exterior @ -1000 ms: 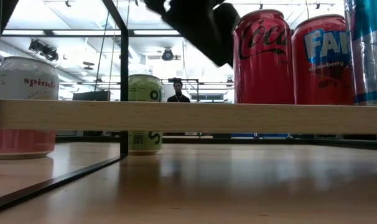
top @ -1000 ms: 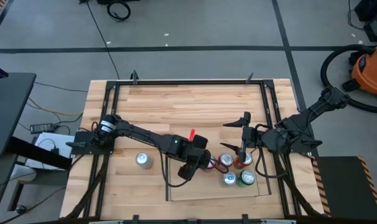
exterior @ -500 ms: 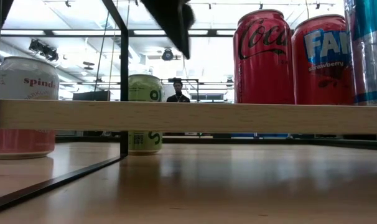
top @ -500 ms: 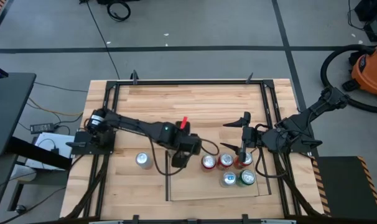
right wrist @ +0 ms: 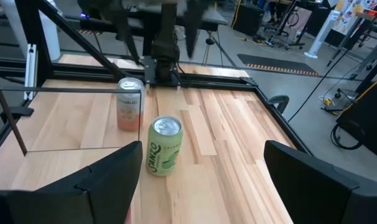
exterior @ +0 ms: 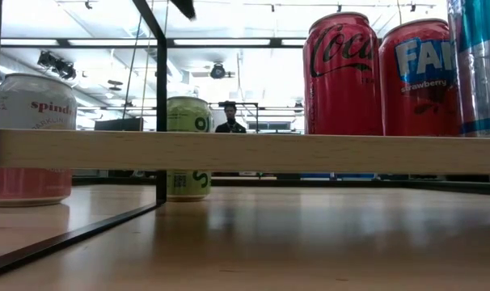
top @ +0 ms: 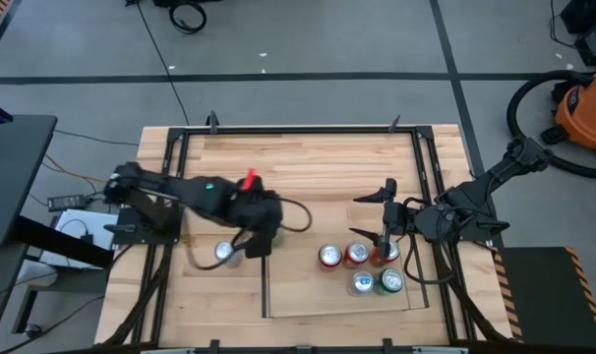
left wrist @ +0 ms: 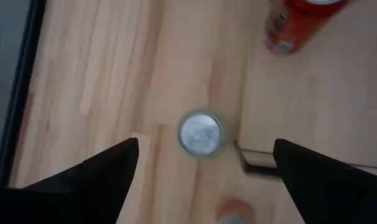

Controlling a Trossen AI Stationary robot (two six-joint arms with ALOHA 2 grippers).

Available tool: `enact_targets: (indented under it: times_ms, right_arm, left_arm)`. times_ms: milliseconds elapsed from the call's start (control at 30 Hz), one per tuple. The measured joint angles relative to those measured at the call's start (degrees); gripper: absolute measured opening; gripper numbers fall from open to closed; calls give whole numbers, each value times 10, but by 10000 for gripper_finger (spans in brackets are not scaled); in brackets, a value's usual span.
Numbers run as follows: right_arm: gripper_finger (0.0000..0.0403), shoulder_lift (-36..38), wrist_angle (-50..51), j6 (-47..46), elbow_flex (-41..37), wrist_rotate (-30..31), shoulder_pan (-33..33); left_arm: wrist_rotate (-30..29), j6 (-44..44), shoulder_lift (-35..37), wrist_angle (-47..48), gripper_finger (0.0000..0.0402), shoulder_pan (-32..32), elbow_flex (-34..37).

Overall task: Place canned beverage on shelf
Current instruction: Put the orange-white soda can on the shelf

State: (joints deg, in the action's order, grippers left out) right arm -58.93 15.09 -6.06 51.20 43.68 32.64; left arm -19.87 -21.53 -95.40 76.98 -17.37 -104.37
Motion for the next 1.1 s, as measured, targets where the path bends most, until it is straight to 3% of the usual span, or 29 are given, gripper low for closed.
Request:
enact_targets:
  times_ms: [133, 333, 567, 1100]
  right_arm:
    - [348, 0, -1, -2, 0, 0, 0]
    - [348, 0, -9, -1, 0, 1, 0]
    - [348, 0, -25, 10, 0, 2, 0]
    - [348, 0, -21, 11, 0, -3, 0]
  left_arm:
    - [-1, -71, 44, 6, 385, -46, 53]
    - [0, -172, 79, 7, 385, -121, 200]
    - [24, -298, 77, 3, 385, -128, 298]
    - [31, -346, 118, -43, 385, -118, 327]
